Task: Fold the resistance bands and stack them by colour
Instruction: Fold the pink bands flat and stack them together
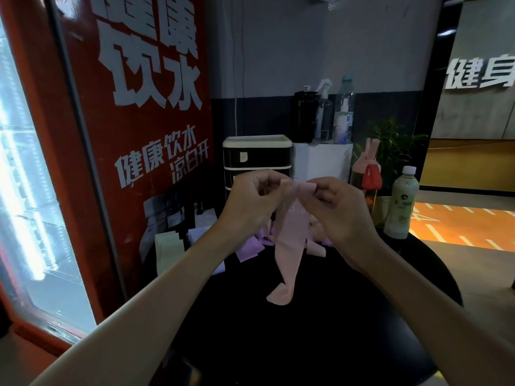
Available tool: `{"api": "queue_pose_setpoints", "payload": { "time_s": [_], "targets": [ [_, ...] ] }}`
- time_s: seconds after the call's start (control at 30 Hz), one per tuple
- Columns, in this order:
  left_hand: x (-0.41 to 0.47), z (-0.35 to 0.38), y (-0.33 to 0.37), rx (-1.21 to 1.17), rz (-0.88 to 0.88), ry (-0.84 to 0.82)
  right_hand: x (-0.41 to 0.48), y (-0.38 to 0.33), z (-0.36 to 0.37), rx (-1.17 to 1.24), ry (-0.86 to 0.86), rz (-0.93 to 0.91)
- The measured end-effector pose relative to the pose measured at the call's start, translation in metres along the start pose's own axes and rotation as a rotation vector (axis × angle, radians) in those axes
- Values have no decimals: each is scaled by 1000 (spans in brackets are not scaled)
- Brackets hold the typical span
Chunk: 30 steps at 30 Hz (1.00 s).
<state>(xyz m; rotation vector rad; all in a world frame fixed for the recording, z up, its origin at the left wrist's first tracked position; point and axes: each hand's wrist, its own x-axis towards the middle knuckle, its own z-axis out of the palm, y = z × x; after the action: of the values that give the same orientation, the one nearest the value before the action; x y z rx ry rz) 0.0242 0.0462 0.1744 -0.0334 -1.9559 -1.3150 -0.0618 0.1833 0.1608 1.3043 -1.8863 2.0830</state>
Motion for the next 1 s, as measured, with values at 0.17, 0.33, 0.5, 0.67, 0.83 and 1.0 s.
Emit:
{"api": "queue_pose_setpoints", "payload": {
  "time_s": [0.17,0.33,0.5,0.67,0.83,1.0],
  "targets": [
    [8,0,9,51,63,48,0,0,2,108,-27,72],
    [22,-2,16,-1,37,144,-8,20,7,78,-120,194],
    [30,-7,9,-70,25,234,-28,41,7,218,-253,327],
    [32,-13,-9,-72,-37,350,-42,60,-6,294,-404,487],
    [29,-19,-33,-54,-109,403,-59,81,-25,217,-537,578],
    [17,-23,-55,-7,-168,450,-69,99,-51,112,-444,554]
  ]
}}
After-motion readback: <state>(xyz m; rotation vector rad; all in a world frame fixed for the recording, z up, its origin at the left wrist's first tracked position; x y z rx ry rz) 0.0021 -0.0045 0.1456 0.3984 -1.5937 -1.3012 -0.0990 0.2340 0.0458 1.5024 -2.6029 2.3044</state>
